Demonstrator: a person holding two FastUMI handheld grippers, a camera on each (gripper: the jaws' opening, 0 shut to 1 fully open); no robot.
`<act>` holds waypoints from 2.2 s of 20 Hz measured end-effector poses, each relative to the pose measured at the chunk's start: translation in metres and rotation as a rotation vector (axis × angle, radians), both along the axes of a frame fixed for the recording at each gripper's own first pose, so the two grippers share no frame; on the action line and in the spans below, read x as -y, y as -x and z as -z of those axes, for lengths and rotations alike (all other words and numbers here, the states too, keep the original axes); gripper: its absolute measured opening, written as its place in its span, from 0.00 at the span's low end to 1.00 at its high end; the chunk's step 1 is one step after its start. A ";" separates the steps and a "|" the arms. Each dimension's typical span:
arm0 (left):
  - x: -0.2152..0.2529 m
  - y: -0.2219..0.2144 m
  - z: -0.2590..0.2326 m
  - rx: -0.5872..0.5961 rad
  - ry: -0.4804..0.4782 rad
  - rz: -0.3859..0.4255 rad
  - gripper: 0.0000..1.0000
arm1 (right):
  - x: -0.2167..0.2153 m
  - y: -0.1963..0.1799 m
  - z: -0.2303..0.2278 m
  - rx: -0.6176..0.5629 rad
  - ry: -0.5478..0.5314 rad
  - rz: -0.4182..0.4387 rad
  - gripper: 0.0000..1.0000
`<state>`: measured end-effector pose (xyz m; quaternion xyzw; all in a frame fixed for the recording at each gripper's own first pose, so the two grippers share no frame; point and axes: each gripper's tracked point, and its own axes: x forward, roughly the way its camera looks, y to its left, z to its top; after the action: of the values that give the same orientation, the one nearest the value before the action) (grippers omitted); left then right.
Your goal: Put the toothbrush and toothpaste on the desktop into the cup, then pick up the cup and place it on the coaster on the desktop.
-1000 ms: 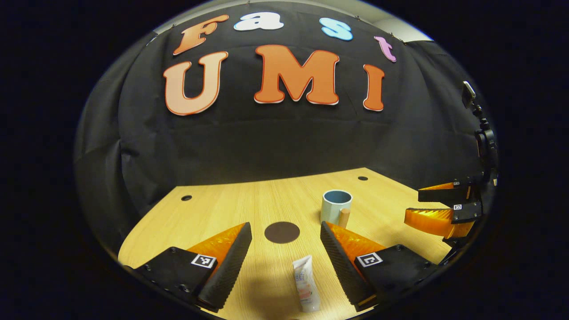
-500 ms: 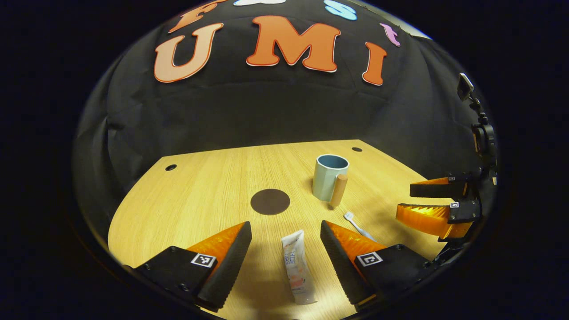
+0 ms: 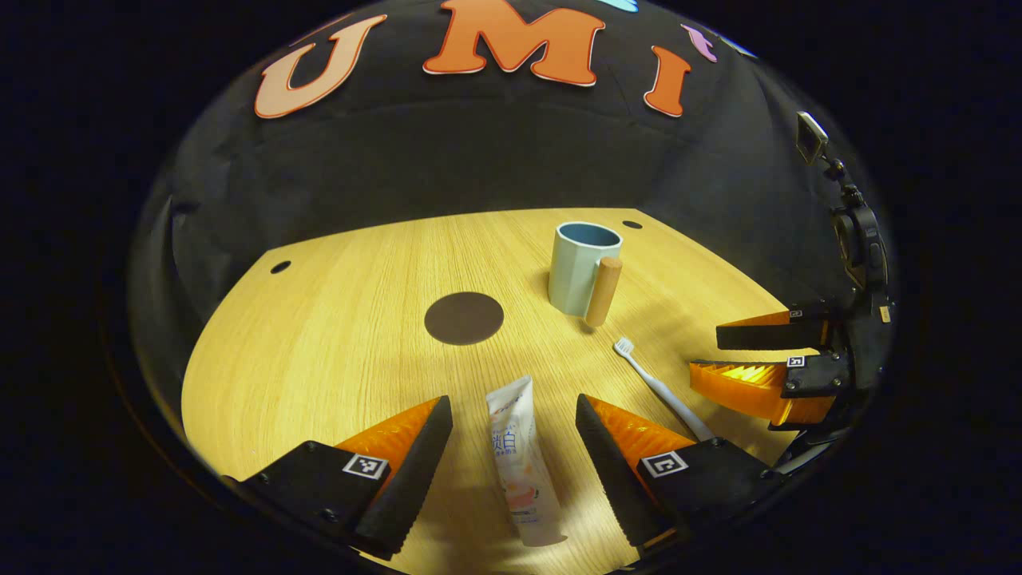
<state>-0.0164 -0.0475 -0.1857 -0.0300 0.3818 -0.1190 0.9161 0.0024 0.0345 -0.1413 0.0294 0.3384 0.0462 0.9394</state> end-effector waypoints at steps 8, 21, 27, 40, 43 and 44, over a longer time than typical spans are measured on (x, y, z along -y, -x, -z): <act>0.000 0.011 0.006 -0.132 0.030 0.004 0.91 | -0.009 0.003 0.004 -0.127 -0.019 -0.004 0.67; -0.001 0.021 0.021 -0.222 0.089 -0.059 0.24 | -0.020 -0.007 0.020 -0.202 0.002 0.032 0.26; 0.005 0.020 0.023 -0.213 0.127 -0.058 0.14 | -0.023 -0.012 0.018 -0.176 -0.034 0.038 0.07; -0.006 0.013 -0.006 -0.118 0.137 -0.081 0.14 | -0.006 -0.037 -0.028 0.072 -0.099 0.061 0.06; -0.009 0.010 -0.010 -0.100 0.140 -0.090 0.14 | 0.000 -0.046 -0.041 0.134 -0.105 0.063 0.06; -0.009 0.010 -0.012 -0.091 0.142 -0.093 0.14 | 0.000 -0.049 -0.044 0.151 -0.108 0.063 0.06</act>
<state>-0.0262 -0.0383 -0.1734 -0.1178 0.4120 -0.1016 0.8978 0.0518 0.0341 -0.0976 0.0873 0.2628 0.0368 0.9602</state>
